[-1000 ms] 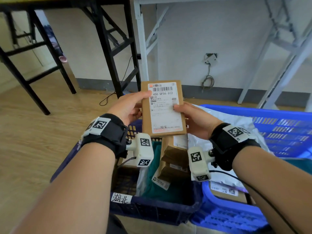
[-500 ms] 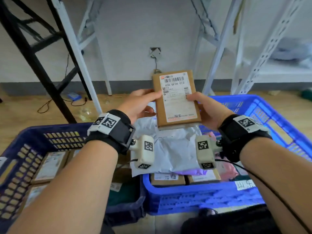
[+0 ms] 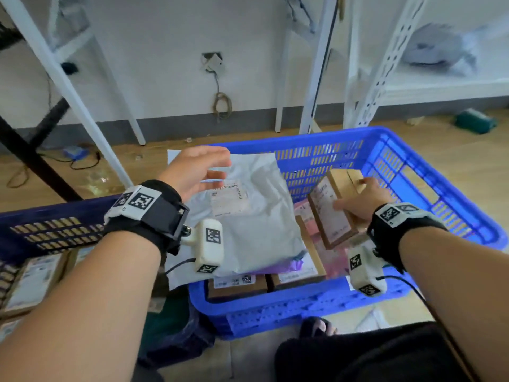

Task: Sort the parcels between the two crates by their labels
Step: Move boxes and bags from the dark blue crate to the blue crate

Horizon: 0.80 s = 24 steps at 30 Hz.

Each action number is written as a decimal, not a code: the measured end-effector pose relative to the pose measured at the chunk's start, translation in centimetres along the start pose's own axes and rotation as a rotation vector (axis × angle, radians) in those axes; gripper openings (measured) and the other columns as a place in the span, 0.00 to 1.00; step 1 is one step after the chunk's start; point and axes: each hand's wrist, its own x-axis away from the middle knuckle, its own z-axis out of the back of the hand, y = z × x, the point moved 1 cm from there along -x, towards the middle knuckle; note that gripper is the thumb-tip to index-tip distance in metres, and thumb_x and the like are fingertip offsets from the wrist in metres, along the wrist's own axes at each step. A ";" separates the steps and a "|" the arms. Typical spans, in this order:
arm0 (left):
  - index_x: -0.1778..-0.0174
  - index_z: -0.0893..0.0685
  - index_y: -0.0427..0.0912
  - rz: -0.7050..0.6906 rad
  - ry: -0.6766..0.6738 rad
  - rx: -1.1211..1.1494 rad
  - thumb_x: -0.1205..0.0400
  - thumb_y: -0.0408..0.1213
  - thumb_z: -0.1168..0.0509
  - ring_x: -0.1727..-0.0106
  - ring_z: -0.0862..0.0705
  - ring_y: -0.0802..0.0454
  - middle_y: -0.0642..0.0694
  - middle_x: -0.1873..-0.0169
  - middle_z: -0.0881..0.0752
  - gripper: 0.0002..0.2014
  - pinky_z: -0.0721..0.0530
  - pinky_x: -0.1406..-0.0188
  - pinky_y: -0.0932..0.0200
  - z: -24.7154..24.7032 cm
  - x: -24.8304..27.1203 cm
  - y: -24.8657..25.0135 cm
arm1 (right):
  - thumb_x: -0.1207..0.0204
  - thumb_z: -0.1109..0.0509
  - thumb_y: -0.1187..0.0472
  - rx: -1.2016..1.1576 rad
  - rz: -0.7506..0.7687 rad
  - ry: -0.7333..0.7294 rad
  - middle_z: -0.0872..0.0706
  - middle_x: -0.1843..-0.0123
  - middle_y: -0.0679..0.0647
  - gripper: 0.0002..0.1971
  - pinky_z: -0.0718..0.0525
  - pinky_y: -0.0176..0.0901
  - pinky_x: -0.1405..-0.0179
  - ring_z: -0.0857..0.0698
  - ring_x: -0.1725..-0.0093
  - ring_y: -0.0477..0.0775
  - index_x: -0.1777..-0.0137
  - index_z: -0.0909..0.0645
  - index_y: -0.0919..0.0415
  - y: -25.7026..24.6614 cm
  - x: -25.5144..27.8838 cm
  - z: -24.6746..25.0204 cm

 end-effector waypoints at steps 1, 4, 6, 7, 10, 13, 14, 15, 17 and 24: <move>0.42 0.16 0.44 0.003 0.007 -0.003 0.20 0.41 0.30 0.63 0.15 0.51 0.41 0.45 0.12 0.11 0.13 0.56 0.57 0.1 0.0 0.0 | 0.45 0.19 0.42 0.057 -0.026 -0.031 0.26 0.28 0.67 0.51 0.23 0.53 0.32 0.23 0.31 0.66 0.24 0.37 0.56 0.6 -0.1 -0.8; 0.40 0.16 0.43 0.010 0.008 -0.009 0.20 0.41 0.30 0.62 0.15 0.51 0.43 0.47 0.12 0.14 0.13 0.56 0.58 0.5 0.1 -0.1 | 0.51 0.20 0.37 0.226 -0.043 -0.098 0.22 0.30 0.65 0.56 0.21 0.52 0.33 0.21 0.32 0.65 0.23 0.34 0.60 1.3 -0.4 -2.4; 0.40 0.16 0.43 0.012 0.006 -0.021 0.19 0.41 0.30 0.62 0.15 0.52 0.43 0.48 0.12 0.13 0.13 0.54 0.57 0.7 0.2 -0.2 | 0.54 0.21 0.36 0.282 -0.007 -0.140 0.17 0.37 0.63 0.53 0.19 0.49 0.38 0.18 0.36 0.62 0.28 0.26 0.62 0.8 -0.6 -2.7; 0.40 0.16 0.43 0.014 0.006 -0.027 0.19 0.41 0.30 0.62 0.15 0.52 0.44 0.47 0.11 0.12 0.13 0.53 0.57 0.8 0.2 -0.2 | 0.53 0.21 0.36 0.282 0.006 -0.146 0.16 0.41 0.62 0.48 0.17 0.47 0.42 0.17 0.40 0.61 0.33 0.23 0.62 0.4 -0.7 -2.6; 0.42 0.16 0.44 0.033 0.016 -0.039 0.19 0.41 0.30 0.62 0.15 0.53 0.44 0.47 0.11 0.11 0.13 0.53 0.57 1.5 0.4 -0.4 | 0.36 0.25 0.42 0.281 0.057 -0.161 0.16 0.49 0.60 0.30 0.20 0.45 0.54 0.17 0.49 0.60 0.41 0.18 0.64 -1.4 -0.2 -2.0; 0.39 0.16 0.42 0.049 0.053 -0.054 0.19 0.41 0.31 0.62 0.16 0.53 0.43 0.47 0.12 0.14 0.13 0.59 0.61 2.4 0.8 -0.8 | 0.28 0.30 0.47 0.259 0.170 -0.147 0.15 0.43 0.61 0.21 0.23 0.43 0.55 0.18 0.50 0.61 0.45 0.17 0.63 -4.4 1.0 -1.3; 0.38 0.16 0.41 0.052 0.067 -0.065 0.19 0.40 0.31 0.61 0.16 0.52 0.43 0.48 0.12 0.14 0.13 0.60 0.61 2.9 0.9 -0.8 | 0.27 0.31 0.50 0.233 0.214 -0.131 0.15 0.41 0.62 0.18 0.22 0.45 0.52 0.17 0.48 0.61 0.45 0.18 0.64 -5.6 1.7 -1.0; 0.39 0.16 0.41 0.055 0.081 -0.080 0.19 0.39 0.31 0.61 0.16 0.52 0.43 0.48 0.12 0.14 0.14 0.60 0.60 3.3 1.1 -0.9 | 0.26 0.31 0.52 0.215 0.248 -0.112 0.16 0.39 0.62 0.18 0.21 0.47 0.48 0.17 0.44 0.62 0.43 0.18 0.65 -6.8 2.5 -0.7; 0.41 0.16 0.42 0.059 0.116 -0.119 0.19 0.37 0.31 0.61 0.17 0.52 0.43 0.50 0.12 0.11 0.15 0.58 0.59 4.3 1.6 -0.8 | 0.24 0.31 0.54 0.174 0.320 -0.062 0.18 0.34 0.62 0.20 0.22 0.49 0.39 0.19 0.36 0.62 0.36 0.20 0.66 -9.4 4.3 -0.4; 0.40 0.16 0.41 0.088 0.223 -0.253 0.19 0.35 0.32 0.56 0.17 0.51 0.42 0.46 0.14 0.12 0.15 0.51 0.55 9.3 3.4 -1.1 | 0.24 0.33 0.51 0.154 0.602 -0.086 0.25 0.31 0.61 0.22 0.23 0.53 0.35 0.25 0.32 0.64 0.32 0.25 0.59 -17.7 11.3 -3.1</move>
